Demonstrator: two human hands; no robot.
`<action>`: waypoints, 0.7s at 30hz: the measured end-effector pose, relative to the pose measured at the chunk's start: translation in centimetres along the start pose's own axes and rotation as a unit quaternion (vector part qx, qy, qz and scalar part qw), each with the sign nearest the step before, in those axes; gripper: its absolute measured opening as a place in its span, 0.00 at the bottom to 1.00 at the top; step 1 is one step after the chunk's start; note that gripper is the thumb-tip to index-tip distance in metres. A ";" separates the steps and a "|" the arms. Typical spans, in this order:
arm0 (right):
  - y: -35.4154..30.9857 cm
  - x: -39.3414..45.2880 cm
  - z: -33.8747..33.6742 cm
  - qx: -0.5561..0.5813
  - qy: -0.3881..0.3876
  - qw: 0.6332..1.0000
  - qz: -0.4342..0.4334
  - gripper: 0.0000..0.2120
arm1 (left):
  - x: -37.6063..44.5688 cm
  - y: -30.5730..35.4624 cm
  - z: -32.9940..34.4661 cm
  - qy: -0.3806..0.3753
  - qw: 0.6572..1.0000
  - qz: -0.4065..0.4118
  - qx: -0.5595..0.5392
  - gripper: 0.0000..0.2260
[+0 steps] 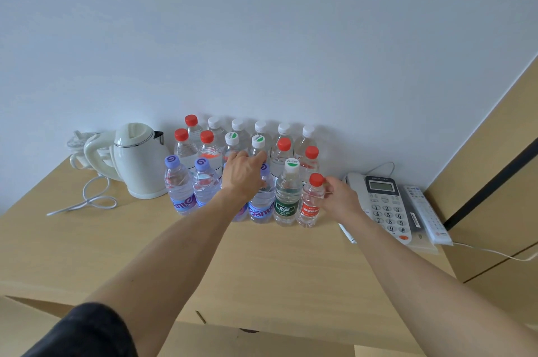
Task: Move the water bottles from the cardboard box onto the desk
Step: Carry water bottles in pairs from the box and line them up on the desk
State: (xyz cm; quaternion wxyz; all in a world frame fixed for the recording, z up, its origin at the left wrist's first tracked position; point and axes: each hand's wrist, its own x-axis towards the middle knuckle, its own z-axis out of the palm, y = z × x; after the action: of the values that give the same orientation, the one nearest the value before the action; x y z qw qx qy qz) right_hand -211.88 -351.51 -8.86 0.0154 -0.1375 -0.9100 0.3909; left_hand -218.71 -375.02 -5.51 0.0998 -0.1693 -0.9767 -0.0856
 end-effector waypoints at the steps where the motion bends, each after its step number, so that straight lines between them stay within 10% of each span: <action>1: 0.0 0.0 0.0 0.002 0.000 1.000 0.000 0.22 | 0.0 -0.1 0.0 -0.004 1.000 -0.001 -0.004 0.23; 21: -0.1 -0.3 -0.1 0.005 -0.004 1.000 -0.007 0.22 | 0.0 -0.3 -1.3 -0.039 0.999 0.003 0.010 0.23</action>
State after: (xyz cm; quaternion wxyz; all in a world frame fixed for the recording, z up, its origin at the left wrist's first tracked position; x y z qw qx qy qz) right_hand -211.56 -351.63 -8.69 0.0151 -0.1293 -0.9091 0.3958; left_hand -218.56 -375.53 -4.28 0.0633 -0.1745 -0.9802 -0.0691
